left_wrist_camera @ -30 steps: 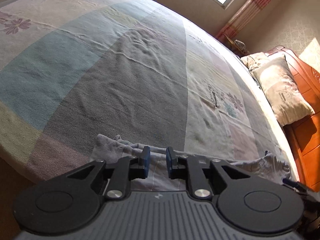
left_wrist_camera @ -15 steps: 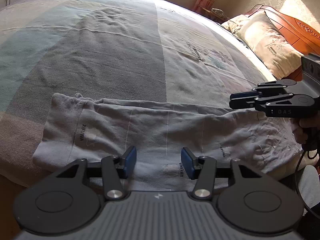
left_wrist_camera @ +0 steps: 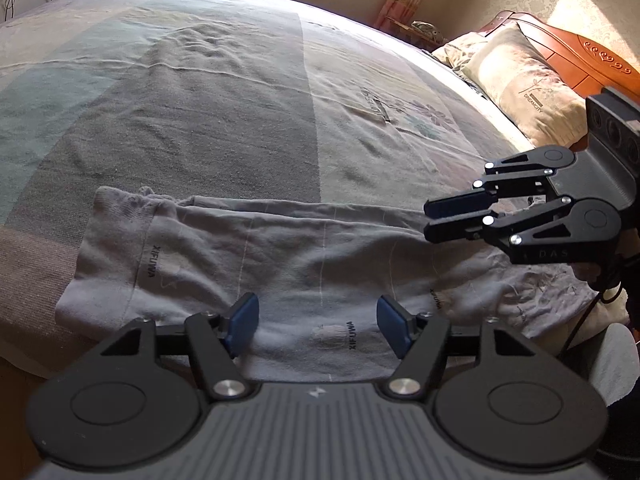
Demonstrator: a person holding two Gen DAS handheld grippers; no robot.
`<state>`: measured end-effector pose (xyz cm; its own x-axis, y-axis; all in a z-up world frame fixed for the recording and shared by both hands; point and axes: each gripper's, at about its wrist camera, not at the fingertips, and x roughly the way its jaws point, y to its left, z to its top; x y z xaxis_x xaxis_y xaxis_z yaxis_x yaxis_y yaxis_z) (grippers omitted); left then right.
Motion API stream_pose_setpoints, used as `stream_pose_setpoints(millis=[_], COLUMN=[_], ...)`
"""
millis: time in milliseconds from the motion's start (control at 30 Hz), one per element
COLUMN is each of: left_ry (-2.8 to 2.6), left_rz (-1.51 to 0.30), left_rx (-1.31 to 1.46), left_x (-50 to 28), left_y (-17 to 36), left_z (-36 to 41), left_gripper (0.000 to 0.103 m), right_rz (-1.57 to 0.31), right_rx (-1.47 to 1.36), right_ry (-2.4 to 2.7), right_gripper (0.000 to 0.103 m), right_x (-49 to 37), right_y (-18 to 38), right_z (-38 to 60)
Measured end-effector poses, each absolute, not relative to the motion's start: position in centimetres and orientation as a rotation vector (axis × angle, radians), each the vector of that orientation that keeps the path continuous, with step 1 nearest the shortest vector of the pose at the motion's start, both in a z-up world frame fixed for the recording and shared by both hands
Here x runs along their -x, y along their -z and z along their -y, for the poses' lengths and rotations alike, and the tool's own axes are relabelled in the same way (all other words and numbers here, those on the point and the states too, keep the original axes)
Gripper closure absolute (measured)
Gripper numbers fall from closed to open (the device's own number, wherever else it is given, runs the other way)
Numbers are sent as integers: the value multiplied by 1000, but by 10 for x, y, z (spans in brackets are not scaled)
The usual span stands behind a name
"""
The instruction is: Fold clothes
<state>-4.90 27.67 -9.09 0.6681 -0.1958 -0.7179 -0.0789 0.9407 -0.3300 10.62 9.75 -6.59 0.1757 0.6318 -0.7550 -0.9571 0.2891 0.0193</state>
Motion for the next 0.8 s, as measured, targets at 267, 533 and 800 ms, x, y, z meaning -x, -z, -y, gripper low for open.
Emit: stream_pose_setpoints(millis=[267,533,800], left_ry=[74,78,72], left_rz=[-823,-813,-798], left_rx=[368,362,342], left_x=[50,50,53], left_y=[92,93,81], left_z=[-278,-276,-269], left_gripper=[31,28,27], right_rz=[-746,-709,-706], right_rx=[593,616,576], right_ry=[-1201,-1178,-1179], right_gripper=[79,79,100], right_x=[-102,-91,-102], right_y=[87,89,76], right_z=[-103,-102,-105])
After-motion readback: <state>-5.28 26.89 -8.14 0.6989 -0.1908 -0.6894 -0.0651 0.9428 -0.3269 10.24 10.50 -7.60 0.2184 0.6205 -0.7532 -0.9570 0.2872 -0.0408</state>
